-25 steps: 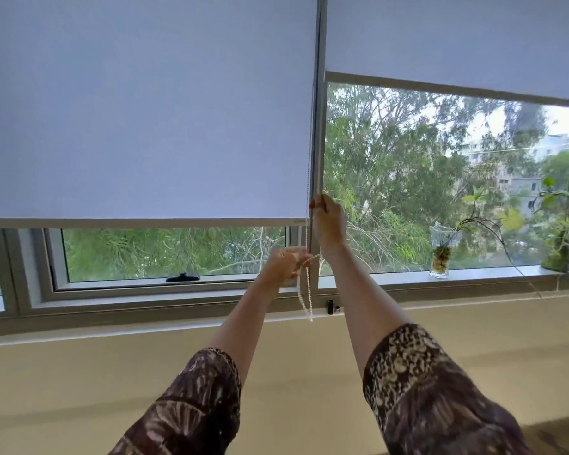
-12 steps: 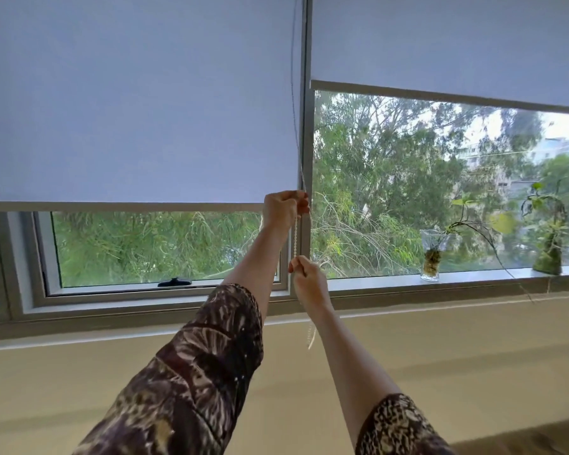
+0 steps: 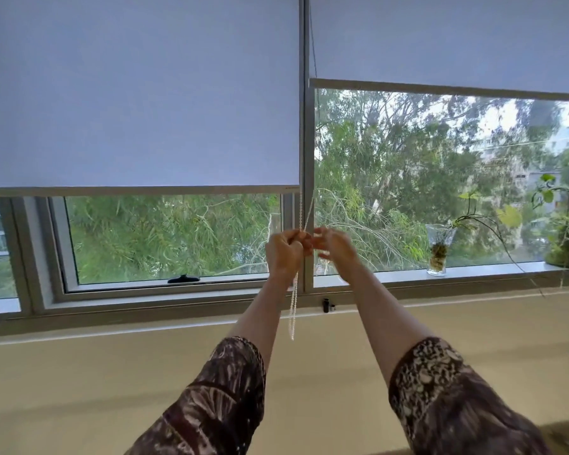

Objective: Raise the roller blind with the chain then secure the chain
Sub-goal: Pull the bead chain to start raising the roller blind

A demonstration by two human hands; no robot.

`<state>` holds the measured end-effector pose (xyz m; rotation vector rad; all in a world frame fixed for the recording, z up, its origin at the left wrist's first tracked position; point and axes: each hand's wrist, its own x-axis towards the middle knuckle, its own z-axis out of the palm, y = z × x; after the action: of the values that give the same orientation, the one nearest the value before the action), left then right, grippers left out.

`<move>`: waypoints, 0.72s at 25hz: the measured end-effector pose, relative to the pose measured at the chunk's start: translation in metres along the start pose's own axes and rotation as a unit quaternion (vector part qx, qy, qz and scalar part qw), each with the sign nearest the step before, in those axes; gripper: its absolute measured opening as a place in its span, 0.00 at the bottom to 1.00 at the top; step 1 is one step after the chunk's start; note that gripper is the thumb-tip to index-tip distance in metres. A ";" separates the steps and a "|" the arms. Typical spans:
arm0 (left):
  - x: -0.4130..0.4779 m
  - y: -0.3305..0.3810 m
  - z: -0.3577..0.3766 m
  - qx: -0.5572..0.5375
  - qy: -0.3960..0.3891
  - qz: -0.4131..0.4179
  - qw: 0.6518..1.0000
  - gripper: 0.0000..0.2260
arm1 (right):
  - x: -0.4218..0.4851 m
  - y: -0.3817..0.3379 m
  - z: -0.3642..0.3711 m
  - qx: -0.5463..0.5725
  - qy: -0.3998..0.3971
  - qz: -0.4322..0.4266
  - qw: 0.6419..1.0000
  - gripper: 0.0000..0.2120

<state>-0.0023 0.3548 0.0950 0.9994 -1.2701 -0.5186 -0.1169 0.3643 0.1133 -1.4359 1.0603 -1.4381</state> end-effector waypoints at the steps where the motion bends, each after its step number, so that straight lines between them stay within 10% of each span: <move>1: -0.008 -0.003 0.001 -0.003 -0.001 -0.003 1.000 0.06 | 0.005 -0.015 0.002 -0.004 0.004 -0.017 1.000 0.15; 7: -0.052 -0.011 0.013 -0.022 -0.024 -0.028 0.999 0.08 | 0.020 -0.092 0.025 0.038 0.021 -0.101 0.994 0.11; 13: -0.037 0.003 -0.022 -0.077 -0.230 -0.105 0.965 0.07 | -0.001 -0.090 0.031 0.030 0.042 -0.198 0.979 0.15; 18: 0.000 0.035 -0.030 -0.106 -0.170 -0.108 0.974 0.14 | -0.015 -0.063 0.017 -0.016 0.059 -0.183 0.981 0.12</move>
<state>0.0188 0.3820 0.1256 0.8957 -1.3785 -1.0075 -0.0990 0.3979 0.1681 -1.6479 0.9243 -1.7909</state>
